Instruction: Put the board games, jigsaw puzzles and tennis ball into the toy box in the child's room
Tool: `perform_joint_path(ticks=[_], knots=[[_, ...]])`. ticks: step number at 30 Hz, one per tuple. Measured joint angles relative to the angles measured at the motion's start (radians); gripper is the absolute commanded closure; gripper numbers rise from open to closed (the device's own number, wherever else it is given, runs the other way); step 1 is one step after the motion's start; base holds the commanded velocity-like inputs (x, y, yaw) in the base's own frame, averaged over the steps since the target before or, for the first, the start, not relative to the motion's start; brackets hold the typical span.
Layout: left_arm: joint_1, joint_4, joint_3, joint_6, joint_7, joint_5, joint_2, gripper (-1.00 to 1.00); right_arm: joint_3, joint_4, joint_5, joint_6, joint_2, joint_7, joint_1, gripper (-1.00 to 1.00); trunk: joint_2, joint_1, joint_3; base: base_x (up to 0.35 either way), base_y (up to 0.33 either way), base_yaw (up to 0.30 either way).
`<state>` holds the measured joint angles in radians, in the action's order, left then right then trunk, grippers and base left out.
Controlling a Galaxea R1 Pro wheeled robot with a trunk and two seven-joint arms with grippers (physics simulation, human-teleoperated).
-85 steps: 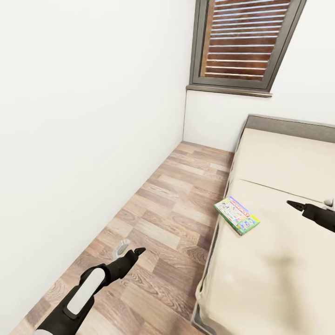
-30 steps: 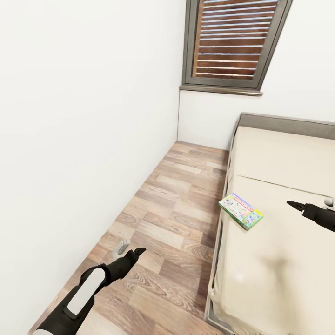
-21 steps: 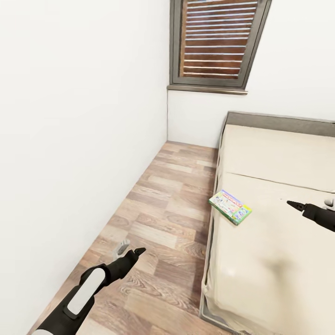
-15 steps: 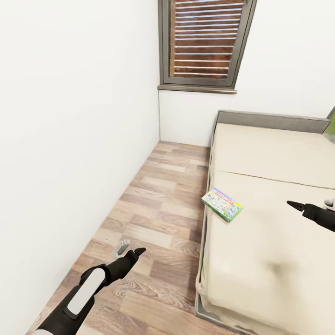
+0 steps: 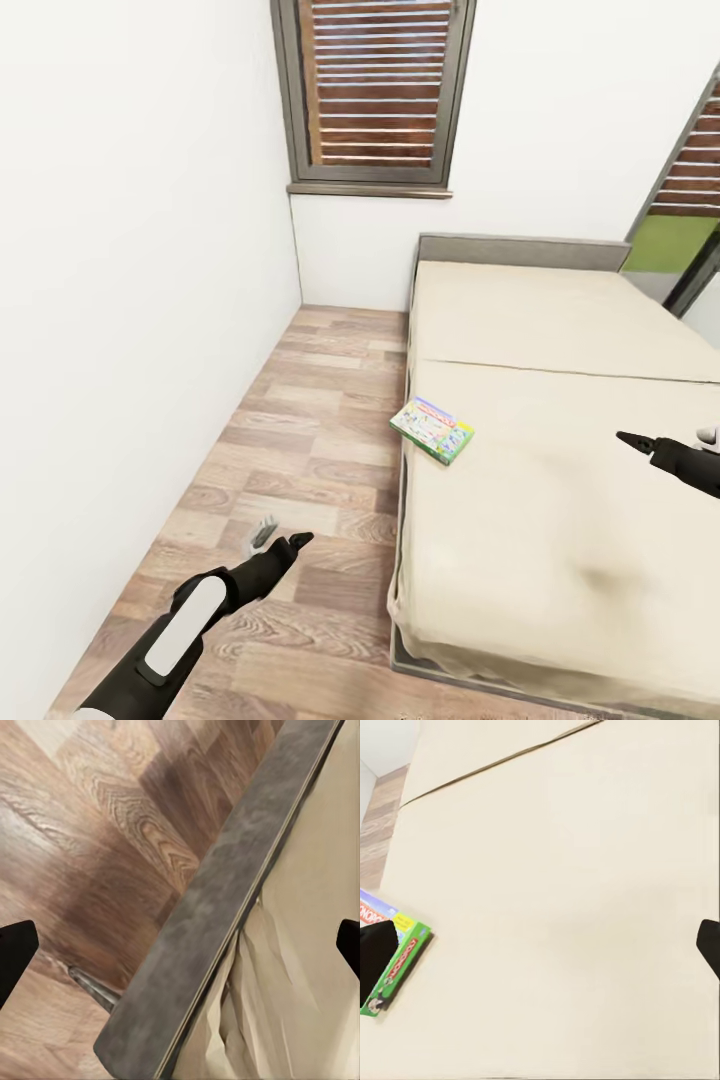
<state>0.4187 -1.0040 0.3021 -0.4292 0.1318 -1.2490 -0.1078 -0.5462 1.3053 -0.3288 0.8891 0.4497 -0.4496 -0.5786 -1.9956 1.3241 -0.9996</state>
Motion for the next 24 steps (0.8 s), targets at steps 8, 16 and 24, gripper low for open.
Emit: perform_joint_path(ticks=[8,16,24], knots=[[0.000,0.000,-0.001,0.000,0.000,-0.001,0.000,-1.00,0.000,0.000,0.000,0.000,0.000,0.000,0.000,-1.00,0.000,0.000,0.000,0.003,0.015,-0.265],[0.000,-0.001,0.000,0.000,0.000,0.000,0.000,-1.00,0.000,0.000,0.000,-0.001,-0.001,0.000,0.000,-1.00,0.000,0.000,0.000,0.112,0.154,-0.100],[0.000,-0.002,0.001,0.001,0.000,0.010,0.000,-1.00,0.000,-0.001,0.000,-0.001,-0.001,0.000,0.000,-1.00,0.000,0.000,0.000,0.237,0.175,-0.024]])
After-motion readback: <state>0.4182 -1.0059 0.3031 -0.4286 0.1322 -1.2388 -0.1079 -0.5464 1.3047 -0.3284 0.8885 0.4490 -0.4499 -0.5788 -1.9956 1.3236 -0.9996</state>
